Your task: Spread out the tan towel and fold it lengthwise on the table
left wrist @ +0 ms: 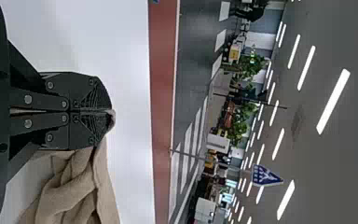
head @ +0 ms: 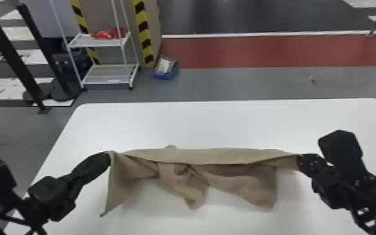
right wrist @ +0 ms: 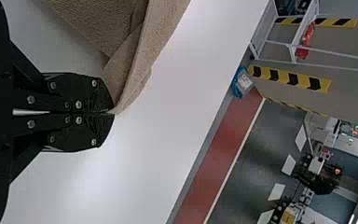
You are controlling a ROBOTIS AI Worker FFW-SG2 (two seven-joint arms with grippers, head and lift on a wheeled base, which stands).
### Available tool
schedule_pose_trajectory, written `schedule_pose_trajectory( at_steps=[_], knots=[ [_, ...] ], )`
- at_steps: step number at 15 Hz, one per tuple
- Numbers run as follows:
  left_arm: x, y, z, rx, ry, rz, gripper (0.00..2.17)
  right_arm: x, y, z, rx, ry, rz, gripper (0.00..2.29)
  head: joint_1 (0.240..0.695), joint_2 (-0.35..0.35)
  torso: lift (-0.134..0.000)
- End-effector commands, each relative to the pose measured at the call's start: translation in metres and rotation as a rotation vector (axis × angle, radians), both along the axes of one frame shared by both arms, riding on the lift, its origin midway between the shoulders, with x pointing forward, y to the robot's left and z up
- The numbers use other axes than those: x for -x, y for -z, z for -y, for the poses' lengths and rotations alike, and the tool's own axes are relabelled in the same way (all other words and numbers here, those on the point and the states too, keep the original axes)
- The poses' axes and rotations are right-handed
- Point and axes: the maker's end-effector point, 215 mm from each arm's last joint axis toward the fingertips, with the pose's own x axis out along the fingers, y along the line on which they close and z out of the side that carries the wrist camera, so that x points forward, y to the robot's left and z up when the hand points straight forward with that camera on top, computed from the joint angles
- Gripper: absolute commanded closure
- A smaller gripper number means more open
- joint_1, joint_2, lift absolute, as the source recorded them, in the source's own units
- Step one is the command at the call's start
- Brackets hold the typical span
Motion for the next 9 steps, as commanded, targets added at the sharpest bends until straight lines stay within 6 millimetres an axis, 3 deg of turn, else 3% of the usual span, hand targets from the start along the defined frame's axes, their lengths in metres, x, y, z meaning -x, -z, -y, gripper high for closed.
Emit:
schedule_pose_trajectory(
  at_steps=[1, 3, 5, 6, 7, 8, 9],
  knots=[
    [-0.001, -0.013, -0.020, -0.032, -0.026, 0.017, 1.88, -0.003, -0.005, 0.026, 0.020, 0.037, 0.009, 1.30, 0.695, 0.089, -0.124],
    [-0.008, -0.020, -0.025, -0.069, -0.021, 0.033, 1.88, -0.008, -0.013, 0.042, 0.028, 0.064, 0.027, 1.30, 0.695, 0.078, -0.124],
    [-0.018, -0.015, -0.018, -0.124, 0.003, 0.018, 1.85, -0.015, -0.020, 0.049, 0.019, 0.077, 0.042, 1.30, 0.695, 0.067, -0.124],
    [-0.019, -0.006, -0.013, -0.113, 0.008, 0.002, 1.33, -0.015, -0.019, 0.049, 0.021, 0.079, 0.038, 1.30, 0.695, 0.059, -0.124],
    [-0.022, 0.001, -0.012, -0.098, 0.007, -0.010, 0.26, -0.015, -0.018, 0.044, 0.019, 0.076, 0.035, 1.30, 0.695, 0.052, -0.124],
    [-0.025, 0.009, -0.015, -0.101, -0.003, -0.024, 0.00, -0.014, -0.017, 0.040, 0.015, 0.070, 0.033, 1.30, 0.695, 0.044, -0.124],
    [-0.029, 0.014, -0.018, -0.114, -0.013, -0.034, 0.00, -0.014, -0.016, 0.036, 0.013, 0.064, 0.031, 1.30, 0.695, 0.044, -0.124]
  ],
)
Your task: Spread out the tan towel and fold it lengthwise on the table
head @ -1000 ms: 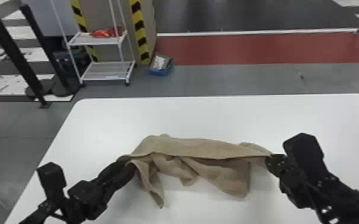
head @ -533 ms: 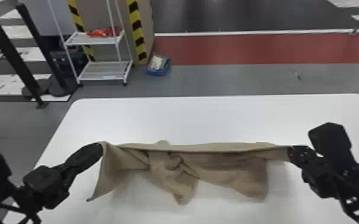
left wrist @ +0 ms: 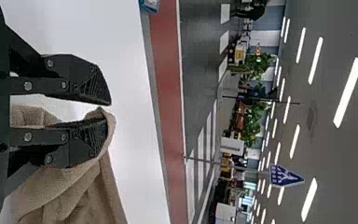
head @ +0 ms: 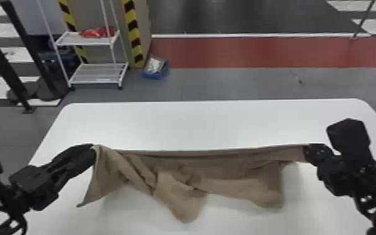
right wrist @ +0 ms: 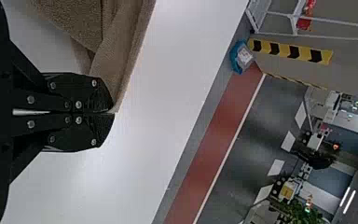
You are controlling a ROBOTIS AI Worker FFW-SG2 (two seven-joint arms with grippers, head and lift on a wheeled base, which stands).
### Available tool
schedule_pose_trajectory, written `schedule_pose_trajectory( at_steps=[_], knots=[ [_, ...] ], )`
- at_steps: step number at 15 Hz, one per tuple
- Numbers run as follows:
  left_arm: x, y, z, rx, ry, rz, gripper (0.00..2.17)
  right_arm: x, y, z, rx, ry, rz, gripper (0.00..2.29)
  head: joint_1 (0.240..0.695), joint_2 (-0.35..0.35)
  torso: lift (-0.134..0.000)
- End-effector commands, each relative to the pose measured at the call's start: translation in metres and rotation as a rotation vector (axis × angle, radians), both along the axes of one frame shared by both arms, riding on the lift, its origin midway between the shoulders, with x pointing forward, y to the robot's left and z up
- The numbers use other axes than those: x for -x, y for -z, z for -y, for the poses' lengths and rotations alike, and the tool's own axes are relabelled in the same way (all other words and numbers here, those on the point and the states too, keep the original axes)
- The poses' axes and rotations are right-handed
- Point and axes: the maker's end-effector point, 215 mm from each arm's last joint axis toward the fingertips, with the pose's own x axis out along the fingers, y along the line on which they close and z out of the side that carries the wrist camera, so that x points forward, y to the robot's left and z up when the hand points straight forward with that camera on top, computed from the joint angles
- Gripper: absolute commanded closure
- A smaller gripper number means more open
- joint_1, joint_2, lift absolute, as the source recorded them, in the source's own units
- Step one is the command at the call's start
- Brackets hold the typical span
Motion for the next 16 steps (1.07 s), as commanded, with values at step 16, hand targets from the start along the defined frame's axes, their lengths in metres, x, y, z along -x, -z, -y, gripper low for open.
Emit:
schedule_pose_trajectory(
  at_steps=[16],
  knots=[
    [-0.002, 0.041, -0.049, 0.265, 0.072, -0.266, 0.02, -0.004, 0.011, -0.026, 0.011, -0.018, -0.034, 1.30, 0.695, 0.138, -0.124]
  ],
)
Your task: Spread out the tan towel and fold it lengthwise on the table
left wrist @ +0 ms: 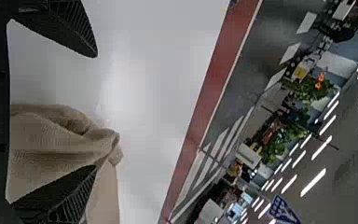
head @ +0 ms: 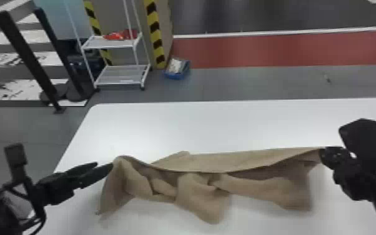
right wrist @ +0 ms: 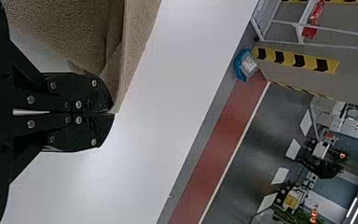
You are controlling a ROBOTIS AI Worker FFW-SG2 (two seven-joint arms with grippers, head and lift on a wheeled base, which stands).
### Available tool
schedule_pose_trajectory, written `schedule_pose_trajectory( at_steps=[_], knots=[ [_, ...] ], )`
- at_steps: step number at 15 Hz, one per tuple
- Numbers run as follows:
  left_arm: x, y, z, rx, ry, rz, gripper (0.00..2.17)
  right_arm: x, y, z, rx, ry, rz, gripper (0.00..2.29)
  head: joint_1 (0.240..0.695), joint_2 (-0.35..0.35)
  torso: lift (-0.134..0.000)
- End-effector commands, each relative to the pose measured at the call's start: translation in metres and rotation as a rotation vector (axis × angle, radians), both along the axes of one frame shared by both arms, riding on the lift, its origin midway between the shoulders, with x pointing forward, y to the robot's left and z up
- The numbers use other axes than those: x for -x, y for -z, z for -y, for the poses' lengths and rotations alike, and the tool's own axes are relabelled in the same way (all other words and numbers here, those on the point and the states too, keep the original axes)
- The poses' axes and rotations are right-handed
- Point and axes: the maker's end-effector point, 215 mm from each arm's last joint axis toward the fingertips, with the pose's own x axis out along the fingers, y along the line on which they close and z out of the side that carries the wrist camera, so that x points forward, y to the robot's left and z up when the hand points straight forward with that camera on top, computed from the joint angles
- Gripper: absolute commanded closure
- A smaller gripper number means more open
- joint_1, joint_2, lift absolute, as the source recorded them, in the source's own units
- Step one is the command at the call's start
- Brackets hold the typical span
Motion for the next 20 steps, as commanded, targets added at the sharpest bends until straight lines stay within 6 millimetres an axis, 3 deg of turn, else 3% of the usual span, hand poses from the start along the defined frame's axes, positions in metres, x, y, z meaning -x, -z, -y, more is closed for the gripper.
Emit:
schedule_pose_trajectory(
  at_steps=[1, 3, 7, 9, 14, 17, 20],
  knots=[
    [-0.004, -0.013, -0.005, -0.110, 0.102, 0.096, 0.02, 0.000, 0.002, 0.001, 0.001, 0.001, -0.005, 1.30, 0.695, 0.136, -0.124],
    [0.000, -0.014, -0.005, -0.097, 0.091, 0.116, 0.02, 0.000, 0.004, -0.001, -0.003, -0.005, -0.009, 1.30, 0.695, 0.134, -0.124],
    [0.029, -0.004, -0.013, 0.005, -0.013, 0.042, 0.03, -0.001, 0.002, 0.006, 0.001, 0.006, -0.006, 1.30, 0.695, 0.146, -0.124],
    [0.046, 0.013, -0.024, -0.060, -0.060, -0.009, 0.03, -0.003, 0.009, 0.004, 0.003, -0.004, -0.012, 1.30, 0.695, 0.148, -0.124],
    [0.064, 0.000, -0.026, -0.050, -0.070, 0.003, 0.03, -0.021, -0.003, -0.016, 0.148, -0.199, 0.119, 1.30, 0.695, 0.181, -0.124],
    [0.071, 0.013, -0.032, -0.069, -0.104, -0.024, 0.03, -0.015, 0.014, -0.017, 0.277, -0.296, 0.132, 1.30, 0.695, 0.197, -0.124],
    [0.076, 0.022, -0.032, -0.073, -0.110, -0.044, 0.03, 0.006, 0.039, 0.005, 0.343, -0.313, 0.087, 1.30, 0.695, 0.207, -0.124]
  ],
)
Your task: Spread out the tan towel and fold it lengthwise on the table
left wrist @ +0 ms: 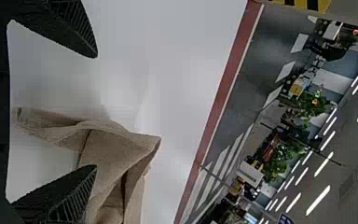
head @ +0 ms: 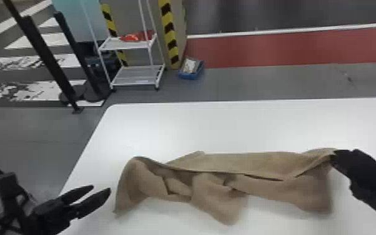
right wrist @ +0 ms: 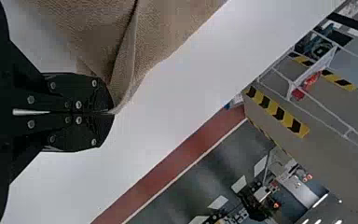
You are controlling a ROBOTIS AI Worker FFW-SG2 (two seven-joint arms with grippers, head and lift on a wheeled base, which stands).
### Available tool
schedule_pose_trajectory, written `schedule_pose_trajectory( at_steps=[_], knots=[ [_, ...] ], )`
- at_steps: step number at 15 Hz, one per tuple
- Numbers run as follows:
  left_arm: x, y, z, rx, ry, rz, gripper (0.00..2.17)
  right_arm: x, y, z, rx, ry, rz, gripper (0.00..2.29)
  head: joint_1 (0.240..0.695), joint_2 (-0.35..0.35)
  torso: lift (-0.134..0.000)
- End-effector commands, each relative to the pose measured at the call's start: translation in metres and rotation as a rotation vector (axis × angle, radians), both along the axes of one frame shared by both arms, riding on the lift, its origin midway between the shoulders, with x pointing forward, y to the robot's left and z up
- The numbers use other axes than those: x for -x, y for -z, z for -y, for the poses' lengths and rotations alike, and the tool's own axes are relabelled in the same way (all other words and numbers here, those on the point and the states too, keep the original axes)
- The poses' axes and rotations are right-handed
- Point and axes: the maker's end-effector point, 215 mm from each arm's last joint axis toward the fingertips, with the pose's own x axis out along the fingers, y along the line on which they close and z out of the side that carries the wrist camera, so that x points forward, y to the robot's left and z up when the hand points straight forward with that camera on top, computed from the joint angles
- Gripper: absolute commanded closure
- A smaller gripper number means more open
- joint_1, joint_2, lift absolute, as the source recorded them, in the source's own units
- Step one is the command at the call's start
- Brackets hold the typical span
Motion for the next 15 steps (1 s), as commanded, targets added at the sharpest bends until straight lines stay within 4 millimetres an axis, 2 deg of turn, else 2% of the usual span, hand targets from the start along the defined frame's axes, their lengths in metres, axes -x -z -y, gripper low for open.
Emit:
schedule_pose_trajectory(
  at_steps=[1, 4, 9, 12, 15],
  knots=[
    [0.005, 0.008, 0.002, -0.002, -0.004, -0.020, 0.03, 0.015, 0.014, 0.014, 0.034, -0.005, -0.018, 1.30, 0.695, 0.203, -0.124],
    [0.011, 0.010, 0.001, -0.012, -0.006, -0.030, 0.03, 0.018, 0.011, 0.018, 0.030, 0.000, -0.010, 1.30, 0.695, 0.183, -0.124],
    [0.028, 0.014, 0.002, -0.048, 0.016, -0.024, 0.03, 0.016, 0.008, 0.002, 0.008, -0.018, -0.005, 1.30, 0.695, 0.191, -0.124],
    [0.026, 0.017, 0.016, -0.065, 0.053, -0.012, 0.08, 0.015, 0.005, 0.001, 0.002, -0.016, -0.002, 1.30, 0.695, 0.202, -0.124],
    [0.021, 0.029, 0.030, -0.082, 0.072, -0.036, 0.09, 0.015, 0.001, 0.002, -0.001, -0.010, 0.003, 1.30, 0.695, 0.188, -0.124]
  ],
)
